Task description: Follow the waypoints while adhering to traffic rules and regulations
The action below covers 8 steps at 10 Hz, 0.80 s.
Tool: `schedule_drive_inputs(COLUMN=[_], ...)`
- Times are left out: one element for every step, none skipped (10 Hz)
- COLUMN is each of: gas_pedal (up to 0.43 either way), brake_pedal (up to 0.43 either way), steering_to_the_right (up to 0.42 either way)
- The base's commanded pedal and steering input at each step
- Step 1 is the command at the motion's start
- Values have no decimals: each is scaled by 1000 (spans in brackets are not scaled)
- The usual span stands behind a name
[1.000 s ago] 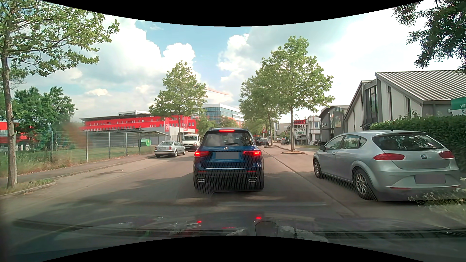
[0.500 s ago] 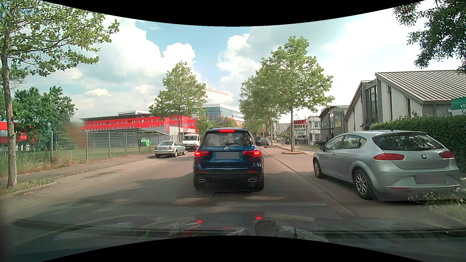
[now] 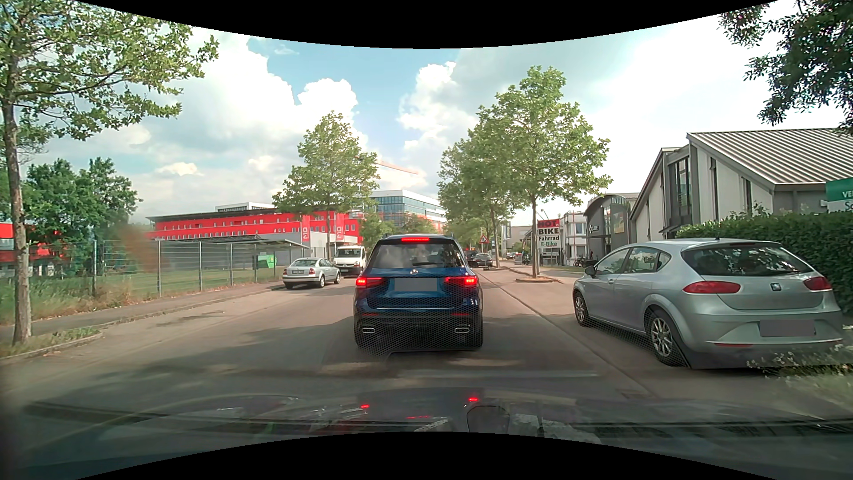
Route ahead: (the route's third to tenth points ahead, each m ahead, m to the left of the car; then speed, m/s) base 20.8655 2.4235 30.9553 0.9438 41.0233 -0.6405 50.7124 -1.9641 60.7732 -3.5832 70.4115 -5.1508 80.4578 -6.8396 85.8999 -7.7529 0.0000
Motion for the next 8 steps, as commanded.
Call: schedule_drive_inputs(gas_pedal=[0,0,0,0,0,0,0,0], brake_pedal=[268,268,268,268,268,268,268,268], steering_to_the_right=[-5,-5,-4,-5,-5,-5,-5,-5])
